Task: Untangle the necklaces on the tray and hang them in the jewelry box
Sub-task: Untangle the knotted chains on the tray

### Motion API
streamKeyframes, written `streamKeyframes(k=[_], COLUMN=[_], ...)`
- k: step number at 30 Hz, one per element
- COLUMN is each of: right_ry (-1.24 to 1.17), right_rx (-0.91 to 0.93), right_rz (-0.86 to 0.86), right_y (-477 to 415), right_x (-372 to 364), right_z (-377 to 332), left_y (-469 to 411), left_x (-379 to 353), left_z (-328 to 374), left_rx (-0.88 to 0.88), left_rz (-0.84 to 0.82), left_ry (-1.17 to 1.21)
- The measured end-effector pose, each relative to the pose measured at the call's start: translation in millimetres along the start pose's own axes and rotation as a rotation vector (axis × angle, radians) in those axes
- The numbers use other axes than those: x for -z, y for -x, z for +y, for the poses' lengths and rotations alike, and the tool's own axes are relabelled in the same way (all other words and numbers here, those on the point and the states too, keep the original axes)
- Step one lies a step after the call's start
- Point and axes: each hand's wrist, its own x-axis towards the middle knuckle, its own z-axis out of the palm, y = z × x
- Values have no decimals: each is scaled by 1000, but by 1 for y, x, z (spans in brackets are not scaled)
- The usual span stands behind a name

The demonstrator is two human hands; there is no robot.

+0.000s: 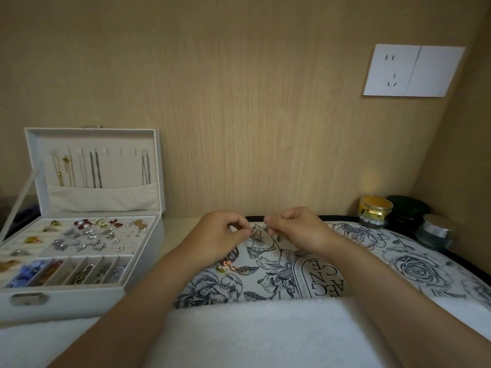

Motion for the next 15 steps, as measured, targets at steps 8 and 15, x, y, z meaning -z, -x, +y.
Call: streamKeyframes(k=[8,15], right_ry=[14,-20], right_rx=[23,34], right_rz=[-108,-160], right_y=[8,8], right_x=[-4,0], right_z=[-4,-7], left_y=[6,8], left_x=[-7,-10], left_z=[5,6], left_rx=[0,-17], left_rz=[-10,25], left_ry=[196,306])
